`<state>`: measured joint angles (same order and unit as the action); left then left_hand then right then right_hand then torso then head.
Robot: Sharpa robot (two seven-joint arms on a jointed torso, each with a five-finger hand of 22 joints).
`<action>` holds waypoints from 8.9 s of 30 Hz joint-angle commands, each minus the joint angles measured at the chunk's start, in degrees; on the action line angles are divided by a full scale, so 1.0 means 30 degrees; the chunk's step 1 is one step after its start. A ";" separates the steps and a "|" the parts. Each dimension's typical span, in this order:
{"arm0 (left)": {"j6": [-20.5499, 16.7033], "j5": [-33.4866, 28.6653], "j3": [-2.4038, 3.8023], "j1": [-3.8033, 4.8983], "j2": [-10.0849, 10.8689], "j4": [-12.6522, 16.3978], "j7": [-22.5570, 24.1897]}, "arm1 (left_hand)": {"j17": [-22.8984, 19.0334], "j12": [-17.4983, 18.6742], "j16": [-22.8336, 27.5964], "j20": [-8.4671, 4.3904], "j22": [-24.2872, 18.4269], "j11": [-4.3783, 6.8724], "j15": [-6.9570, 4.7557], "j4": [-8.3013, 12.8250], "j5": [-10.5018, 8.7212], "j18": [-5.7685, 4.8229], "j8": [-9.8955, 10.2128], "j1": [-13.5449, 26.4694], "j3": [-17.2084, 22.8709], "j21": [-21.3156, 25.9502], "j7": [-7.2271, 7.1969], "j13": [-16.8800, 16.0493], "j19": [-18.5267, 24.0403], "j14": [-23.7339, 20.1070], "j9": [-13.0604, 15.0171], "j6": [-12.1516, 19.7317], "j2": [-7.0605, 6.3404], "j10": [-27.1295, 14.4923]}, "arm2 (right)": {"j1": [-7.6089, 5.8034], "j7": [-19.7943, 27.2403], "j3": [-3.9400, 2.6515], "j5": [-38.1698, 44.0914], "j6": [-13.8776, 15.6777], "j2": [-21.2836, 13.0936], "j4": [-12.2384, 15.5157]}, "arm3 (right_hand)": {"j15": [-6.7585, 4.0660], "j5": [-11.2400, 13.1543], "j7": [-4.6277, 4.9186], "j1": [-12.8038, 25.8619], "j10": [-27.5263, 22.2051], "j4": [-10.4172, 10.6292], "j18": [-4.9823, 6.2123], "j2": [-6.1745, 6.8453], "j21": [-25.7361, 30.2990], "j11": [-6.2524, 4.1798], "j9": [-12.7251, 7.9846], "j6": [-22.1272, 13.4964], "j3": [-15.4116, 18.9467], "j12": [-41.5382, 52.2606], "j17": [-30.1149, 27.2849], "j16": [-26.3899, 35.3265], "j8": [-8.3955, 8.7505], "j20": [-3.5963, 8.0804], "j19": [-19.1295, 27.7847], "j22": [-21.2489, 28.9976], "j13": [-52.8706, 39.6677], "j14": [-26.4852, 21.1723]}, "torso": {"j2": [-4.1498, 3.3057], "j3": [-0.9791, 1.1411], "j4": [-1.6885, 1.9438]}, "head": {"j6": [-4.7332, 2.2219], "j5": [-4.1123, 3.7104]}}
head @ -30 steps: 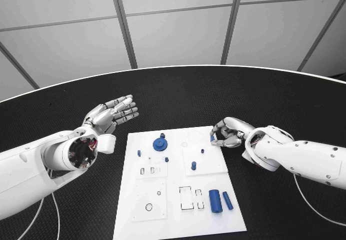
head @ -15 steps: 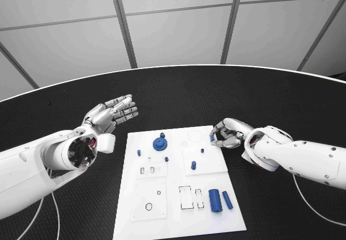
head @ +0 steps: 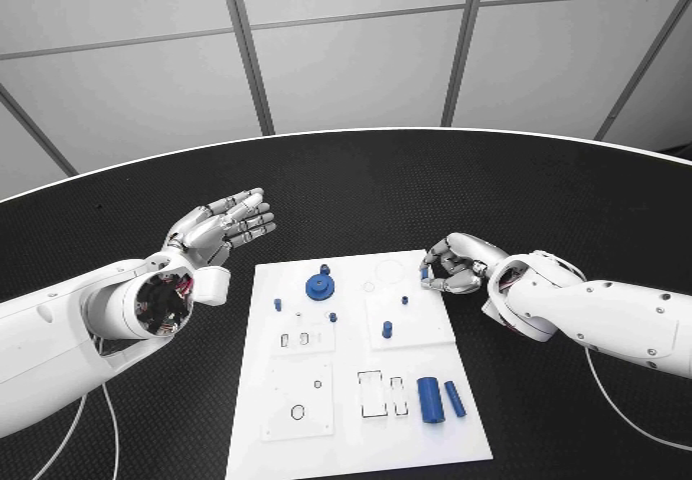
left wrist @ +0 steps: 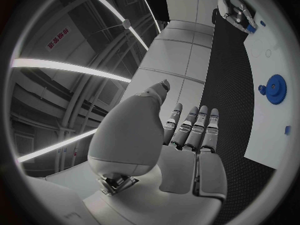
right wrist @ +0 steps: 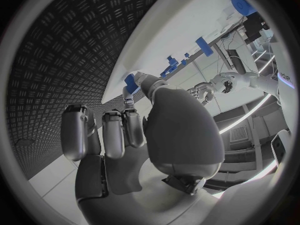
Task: Assemble the parts on the task board
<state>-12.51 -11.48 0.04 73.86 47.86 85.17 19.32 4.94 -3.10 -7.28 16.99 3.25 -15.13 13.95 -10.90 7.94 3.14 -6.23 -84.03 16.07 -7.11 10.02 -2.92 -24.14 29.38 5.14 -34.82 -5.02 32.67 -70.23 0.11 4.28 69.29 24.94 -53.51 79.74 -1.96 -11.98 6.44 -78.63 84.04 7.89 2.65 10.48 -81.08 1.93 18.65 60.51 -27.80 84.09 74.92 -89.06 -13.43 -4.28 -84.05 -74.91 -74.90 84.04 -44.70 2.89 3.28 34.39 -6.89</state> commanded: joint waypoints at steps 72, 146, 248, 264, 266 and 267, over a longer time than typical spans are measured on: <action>0.0397 0.0002 -0.0006 -0.0007 -0.1498 -0.2038 -0.0380 | 0.0005 0.0030 -0.0035 -0.0050 -0.0005 0.0001 0.0002 0.0064 -0.0066 0.0179 0.0085 0.0168 0.0140 -0.0063 0.2315 -0.0012 -0.0055 0.0054 -0.0006 -0.0087 0.0007 0.0173 | 0.0908 -0.5754 0.0119 0.5840 -0.2607 0.6775 0.2810 | -0.0107 -0.0504 -0.0043 0.0599 0.0641 -0.0823 -0.0094 -0.0501 0.0012 -0.0092 0.0786 -0.0512 -0.1005 0.0078 0.4392 -0.0107 -0.0728 0.0185 -0.0558 -0.2844 -0.3181 0.1855 | 0.0552 -0.0511 -0.0017 | 0.1541 0.2795; 0.0383 0.0004 -0.0007 -0.0002 -0.1301 -0.1931 -0.0441 | -0.0001 0.0033 -0.0023 -0.0050 -0.0012 -0.0002 0.0005 0.0068 -0.0071 0.0175 0.0103 0.0213 0.0147 -0.0053 0.2316 -0.0011 -0.0031 0.0030 -0.0014 -0.0060 -0.0003 0.0176 | 0.1070 -0.6438 0.0162 0.6282 -0.3315 0.7111 0.2216 | -0.0058 -0.0702 0.0063 0.1668 0.0459 -0.0722 -0.0047 0.0134 0.0238 -0.0016 0.0863 -0.1090 -0.0580 -0.0138 0.4346 -0.0089 -0.0806 0.0156 -0.0480 -0.2735 -0.2993 0.1845 | 0.0530 -0.0466 -0.0006 | 0.1754 0.2698; 0.6521 0.7926 -0.0008 0.0002 -0.1102 -0.3158 -0.8142 | 1.5777 -0.4155 -1.9400 -0.4216 0.5704 0.4064 -0.5025 -0.0730 -0.0190 0.2451 -0.3707 0.2042 0.2592 -1.2319 -0.0731 -0.2678 -1.4200 1.8117 0.2616 -0.7219 -0.1086 1.4031 | -0.0416 0.2450 0.0129 -0.6030 0.1938 -0.1081 0.7090 | 0.0392 -0.0906 0.0701 -0.0471 -0.2916 0.2446 0.1238 0.0222 0.6972 0.0542 -0.0395 -0.3326 0.5116 -0.4561 0.0180 0.2059 -0.0592 -0.0289 0.1967 0.1362 0.1439 0.0770 | 0.1284 -0.0373 -0.0254 | 0.1622 0.2524; 0.8732 1.5322 -0.0007 0.0064 -0.1937 -0.2554 -1.5458 | 2.5503 -1.9819 -2.6290 -0.5128 1.4552 0.4954 -0.5836 -0.1951 -0.0291 0.1440 -1.0831 0.5979 0.1124 -2.0386 -0.1807 -1.7223 -1.7919 1.9509 0.9227 -0.4557 -0.0478 1.2959 | -0.0566 0.2487 0.0139 -0.7076 0.2645 -0.2201 0.6273 | 0.0330 -0.0939 0.0629 -0.0469 -0.2875 0.2631 0.1307 0.0379 0.7443 0.0472 -0.0428 -0.3201 0.5080 -0.4718 -0.0315 0.2396 -0.0726 -0.0234 0.2016 0.1667 0.1645 0.0655 | 0.1607 -0.0284 -0.0228 | 0.1832 0.2507; 0.8506 1.5729 -0.0020 0.0067 -0.2137 -0.2550 -1.6007 | 2.5579 -2.0416 -2.6346 -0.5213 1.4693 0.5033 -0.5918 -0.1970 -0.0298 0.1416 -1.1340 0.6235 0.0911 -2.0484 -0.1883 -1.7712 -1.7995 1.9534 0.9697 -0.4290 -0.0615 1.2960 | -0.0567 0.2430 0.0140 -0.7084 0.2692 -0.2179 0.6192 | 0.0330 -0.0939 0.0629 -0.0469 -0.2875 0.2631 0.1307 0.0379 0.7443 0.0472 -0.0428 -0.3201 0.5080 -0.4718 -0.0315 0.2396 -0.0726 -0.0234 0.2016 0.1667 0.1645 0.0655 | 0.1589 -0.0298 -0.0221 | 0.1826 0.2517; 0.8388 1.5898 -0.0027 0.0069 -0.2228 -0.2558 -1.6208 | 2.5577 -2.0476 -2.6348 -0.5221 1.4725 0.5038 -0.5924 -0.1970 -0.0302 0.1410 -1.1404 0.6281 0.0873 -2.0502 -0.1889 -1.7755 -1.8006 1.9533 0.9758 -0.4250 -0.0634 1.2947 | -0.0567 0.2403 0.0140 -0.7086 0.2707 -0.2167 0.6159 | 0.0330 -0.0939 0.0629 -0.0469 -0.2875 0.2631 0.1307 0.0379 0.7443 0.0472 -0.0428 -0.3201 0.5080 -0.4718 -0.0315 0.2396 -0.0726 -0.0234 0.2016 0.1667 0.1645 0.0655 | 0.1590 -0.0299 -0.0216 | 0.1823 0.2516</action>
<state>12.94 35.58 -0.02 74.06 41.46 77.51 -28.36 74.95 -64.33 -86.10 1.22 47.39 -0.09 -3.37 -16.83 7.27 7.96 -40.28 -65.60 18.97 -68.37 4.30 -55.98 -77.80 84.14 34.29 -47.89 -6.97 71.29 -71.93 7.36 4.70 48.04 33.03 -60.04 98.27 -0.43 -14.54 8.19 -79.93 75.43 15.43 5.80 11.34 -59.12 3.58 17.44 50.57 -12.67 70.28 74.02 -82.16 -15.27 -5.13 -78.09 -69.95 -70.05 83.95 -39.94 2.03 2.60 39.86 0.63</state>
